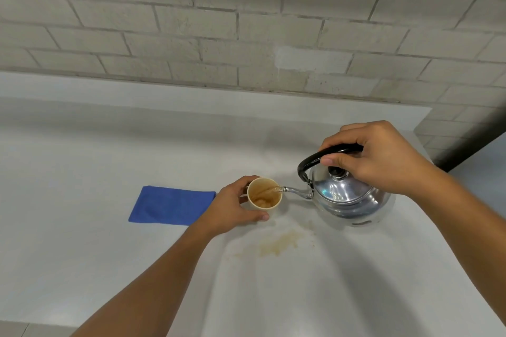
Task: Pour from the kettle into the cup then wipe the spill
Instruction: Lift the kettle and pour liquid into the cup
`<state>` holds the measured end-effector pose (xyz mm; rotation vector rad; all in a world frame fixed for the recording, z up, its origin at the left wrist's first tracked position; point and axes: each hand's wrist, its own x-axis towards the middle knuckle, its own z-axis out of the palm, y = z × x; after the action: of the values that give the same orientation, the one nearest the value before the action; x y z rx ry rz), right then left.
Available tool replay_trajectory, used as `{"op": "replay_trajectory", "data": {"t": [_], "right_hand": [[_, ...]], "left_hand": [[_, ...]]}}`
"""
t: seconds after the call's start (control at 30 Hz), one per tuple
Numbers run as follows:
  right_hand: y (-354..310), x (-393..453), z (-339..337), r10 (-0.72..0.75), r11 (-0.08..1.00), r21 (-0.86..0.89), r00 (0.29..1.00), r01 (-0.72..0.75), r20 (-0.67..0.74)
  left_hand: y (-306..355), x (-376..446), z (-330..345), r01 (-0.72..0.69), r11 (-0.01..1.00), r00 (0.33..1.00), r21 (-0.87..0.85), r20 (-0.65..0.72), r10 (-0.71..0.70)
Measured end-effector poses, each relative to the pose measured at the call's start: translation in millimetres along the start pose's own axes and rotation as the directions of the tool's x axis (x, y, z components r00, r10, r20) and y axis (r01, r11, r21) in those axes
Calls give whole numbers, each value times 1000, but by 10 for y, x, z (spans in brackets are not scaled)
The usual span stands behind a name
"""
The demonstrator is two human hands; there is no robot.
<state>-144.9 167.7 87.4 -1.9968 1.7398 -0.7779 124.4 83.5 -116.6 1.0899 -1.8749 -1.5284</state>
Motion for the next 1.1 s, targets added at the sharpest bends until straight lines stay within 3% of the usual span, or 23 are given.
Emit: {"op": "replay_trajectory", "data": {"t": [0.67,1.1], "right_hand": [[-71,98,-61,-99,980,-167,992,112,79],[-48,123,-12,-85,980,-172,993,98,86]], "left_hand": [[-20,-24,21,-18,1000,1000,-19,-18,18],[-21,-6,15,-22,1000,1000,-19,-15,21]]}}
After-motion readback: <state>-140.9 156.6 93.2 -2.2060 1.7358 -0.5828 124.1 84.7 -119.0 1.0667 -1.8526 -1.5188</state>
